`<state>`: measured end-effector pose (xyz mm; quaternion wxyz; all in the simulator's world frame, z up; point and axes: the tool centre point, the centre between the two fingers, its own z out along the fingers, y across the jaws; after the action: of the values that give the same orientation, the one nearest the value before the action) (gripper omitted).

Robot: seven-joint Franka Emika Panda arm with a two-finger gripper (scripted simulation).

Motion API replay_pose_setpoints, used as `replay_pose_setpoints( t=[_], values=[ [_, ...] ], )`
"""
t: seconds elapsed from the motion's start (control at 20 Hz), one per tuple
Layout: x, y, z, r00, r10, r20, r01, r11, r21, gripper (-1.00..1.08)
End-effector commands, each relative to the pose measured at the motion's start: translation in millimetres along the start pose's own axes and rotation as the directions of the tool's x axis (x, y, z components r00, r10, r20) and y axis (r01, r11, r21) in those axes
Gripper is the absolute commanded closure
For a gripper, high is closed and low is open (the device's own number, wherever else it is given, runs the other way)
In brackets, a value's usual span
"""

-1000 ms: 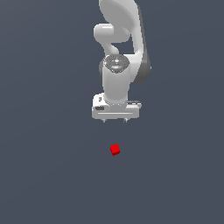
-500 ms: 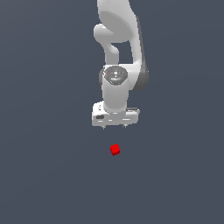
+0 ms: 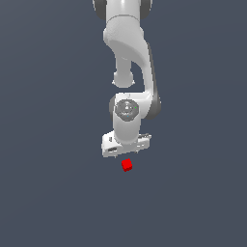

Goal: Pick up the red cube and move it to a goal position.

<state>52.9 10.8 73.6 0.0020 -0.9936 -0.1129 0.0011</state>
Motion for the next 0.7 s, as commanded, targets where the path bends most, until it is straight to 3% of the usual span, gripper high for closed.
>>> replay_pose_setpoints(
  t=[0.0,0.65],
  values=[
    [9.5,1.6,15.4,0.999,-0.040,-0.001,0.040,0.999,-0.001,-0.92],
    [34.9,3.5,52.8,0.990,-0.139,-0.001,0.139,0.990,-0.004,-0.92]
  ],
)
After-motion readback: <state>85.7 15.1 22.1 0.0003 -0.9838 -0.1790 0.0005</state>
